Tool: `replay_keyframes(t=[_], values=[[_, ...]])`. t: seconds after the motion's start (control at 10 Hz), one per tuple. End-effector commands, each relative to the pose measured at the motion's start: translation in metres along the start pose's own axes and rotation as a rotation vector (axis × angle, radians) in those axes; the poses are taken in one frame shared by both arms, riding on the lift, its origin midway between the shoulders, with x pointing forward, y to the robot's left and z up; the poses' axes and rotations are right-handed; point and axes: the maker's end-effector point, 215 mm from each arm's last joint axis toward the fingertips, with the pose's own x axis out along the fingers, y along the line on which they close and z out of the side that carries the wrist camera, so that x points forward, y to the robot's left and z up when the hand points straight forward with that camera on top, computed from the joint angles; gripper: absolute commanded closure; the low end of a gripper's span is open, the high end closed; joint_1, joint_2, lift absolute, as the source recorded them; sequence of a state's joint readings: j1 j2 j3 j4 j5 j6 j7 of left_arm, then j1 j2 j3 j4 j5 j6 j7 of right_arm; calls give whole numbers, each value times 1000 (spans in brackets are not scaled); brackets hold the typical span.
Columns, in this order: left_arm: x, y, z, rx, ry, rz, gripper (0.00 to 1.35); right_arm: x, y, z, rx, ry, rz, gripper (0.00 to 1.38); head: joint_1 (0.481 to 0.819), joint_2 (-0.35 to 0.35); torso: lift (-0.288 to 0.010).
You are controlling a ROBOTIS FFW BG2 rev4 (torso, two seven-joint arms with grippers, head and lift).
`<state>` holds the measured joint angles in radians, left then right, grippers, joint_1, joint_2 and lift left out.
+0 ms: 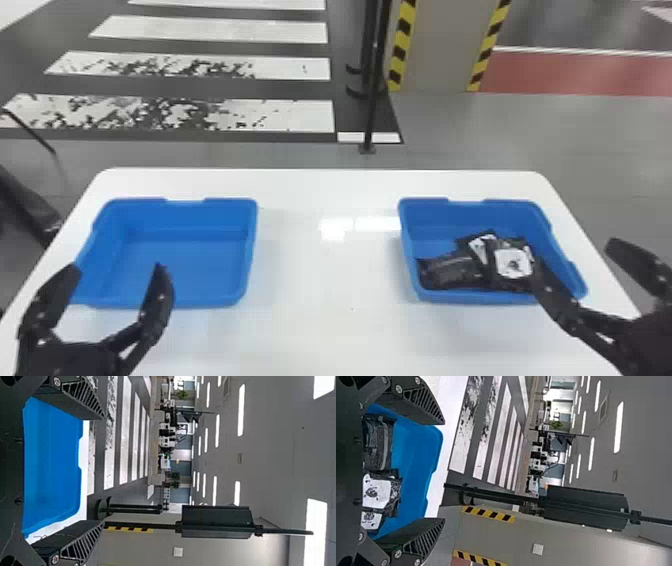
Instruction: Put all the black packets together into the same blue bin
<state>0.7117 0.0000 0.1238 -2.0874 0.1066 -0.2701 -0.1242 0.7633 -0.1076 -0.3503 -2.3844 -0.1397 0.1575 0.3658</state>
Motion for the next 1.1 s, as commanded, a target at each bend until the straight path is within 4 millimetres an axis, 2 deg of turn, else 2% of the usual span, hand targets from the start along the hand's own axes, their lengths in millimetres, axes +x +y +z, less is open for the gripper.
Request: replay_keyframes(t=[0.0, 1.0], values=[[1, -1, 1, -3, -2, 0, 96, 1, 2, 1, 2, -4, 7, 163, 695, -53, -110], [4, -9, 7, -12, -24, -11, 96, 4, 5, 7, -2, -23, 15, 163, 695, -55, -110]])
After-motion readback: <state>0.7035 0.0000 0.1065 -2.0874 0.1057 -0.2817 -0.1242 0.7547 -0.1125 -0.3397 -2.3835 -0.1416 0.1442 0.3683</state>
